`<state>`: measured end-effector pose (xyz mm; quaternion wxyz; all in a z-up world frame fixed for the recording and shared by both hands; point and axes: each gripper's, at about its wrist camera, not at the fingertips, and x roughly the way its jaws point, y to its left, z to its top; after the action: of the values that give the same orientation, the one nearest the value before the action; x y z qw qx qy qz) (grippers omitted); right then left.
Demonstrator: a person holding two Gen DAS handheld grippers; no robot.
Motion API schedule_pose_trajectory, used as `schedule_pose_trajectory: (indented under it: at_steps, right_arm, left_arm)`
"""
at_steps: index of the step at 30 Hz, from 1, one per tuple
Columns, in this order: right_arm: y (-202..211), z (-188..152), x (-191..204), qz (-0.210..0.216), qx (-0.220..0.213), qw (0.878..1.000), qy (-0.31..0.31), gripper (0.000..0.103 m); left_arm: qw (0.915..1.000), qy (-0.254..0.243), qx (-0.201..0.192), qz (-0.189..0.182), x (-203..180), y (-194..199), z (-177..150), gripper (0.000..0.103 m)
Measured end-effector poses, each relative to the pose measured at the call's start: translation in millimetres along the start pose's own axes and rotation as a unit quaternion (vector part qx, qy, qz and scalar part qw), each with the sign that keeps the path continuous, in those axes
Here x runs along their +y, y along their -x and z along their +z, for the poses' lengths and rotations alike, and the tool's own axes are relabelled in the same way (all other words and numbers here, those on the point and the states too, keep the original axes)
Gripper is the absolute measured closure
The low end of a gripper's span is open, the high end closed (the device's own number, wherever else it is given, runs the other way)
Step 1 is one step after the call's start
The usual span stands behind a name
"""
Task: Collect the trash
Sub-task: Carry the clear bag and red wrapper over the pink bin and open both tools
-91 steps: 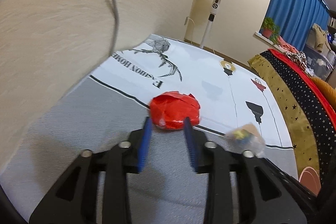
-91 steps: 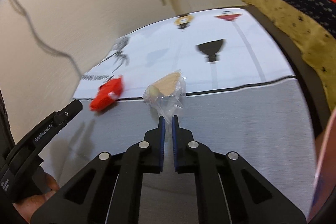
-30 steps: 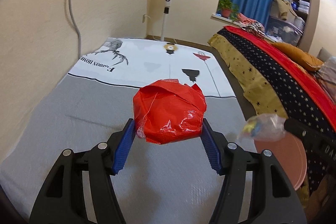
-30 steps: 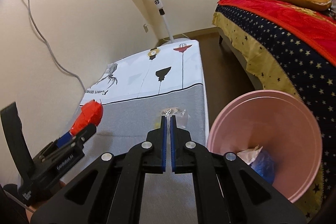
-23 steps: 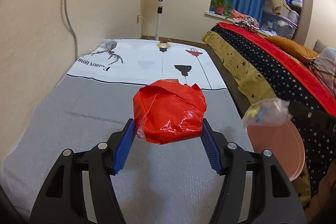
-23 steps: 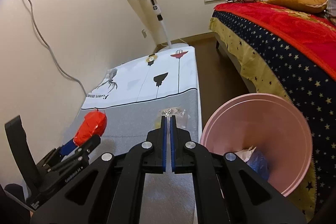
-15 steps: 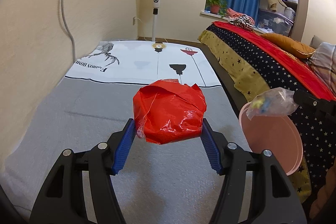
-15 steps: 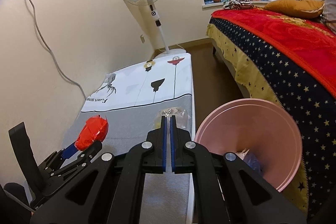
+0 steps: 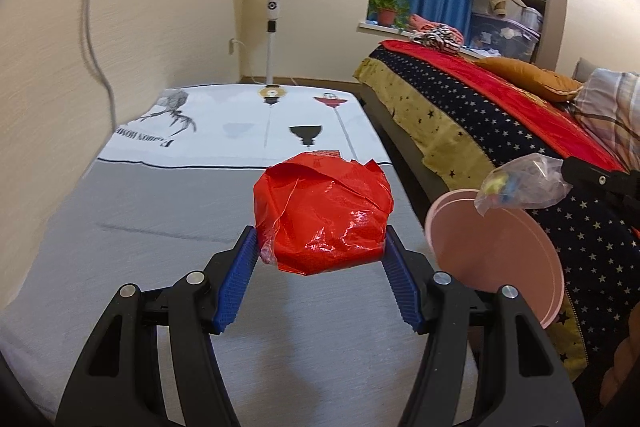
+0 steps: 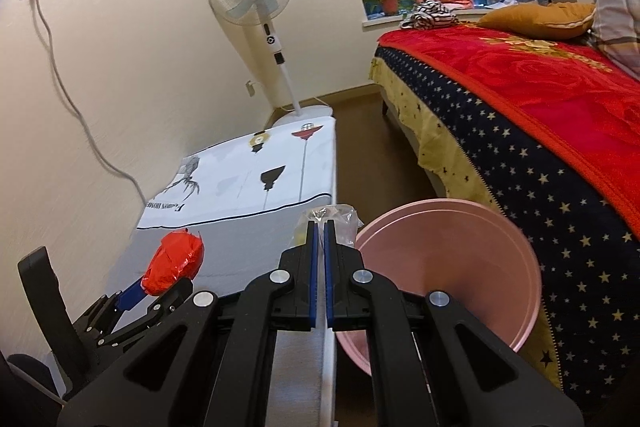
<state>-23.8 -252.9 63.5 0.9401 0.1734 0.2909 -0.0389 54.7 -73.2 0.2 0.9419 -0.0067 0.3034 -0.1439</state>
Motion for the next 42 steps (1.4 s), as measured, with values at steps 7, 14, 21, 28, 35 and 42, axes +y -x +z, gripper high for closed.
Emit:
schedule_pose_trajectory:
  at_steps: [7,14,21,28,35,42]
  right_arm:
    - [8,9,-20,-0.027,-0.012,0.999,-0.012,0.1]
    - [16,15,-44,-0.057,-0.021,0.998,-0.028,0.1]
    - [23,18,-67,-0.084,-0.026,0.995,-0.046,0.1]
    - [23,21,-80,-0.101,-0.023,0.993,-0.057,0.1]
    - [20,20,-88,-0.111,-0.02,0.991,-0.067,0.1]
    - [20,19,-91,-0.112,-0.016,0.991,-0.072,0.1]
  left_arm:
    - [0.9993,-0.018,-0.004,-0.032,-26,-8,1,0.042]
    - [0.9972,-0.033,-0.005,-0.067,-59,-17,1,0.042]
    - [0.9938,-0.051,-0.001,-0.099,-88,-26,-1,0.042]
    - [0.9902,-0.065,0.007,-0.124,-109,-36,-5,0.042]
    - [0.9878,-0.075,0.014,-0.136,-122,-42,-8,0.042]
    - [0.9856,-0.075,0.021,-0.15,-125,-46,-10,0.042]
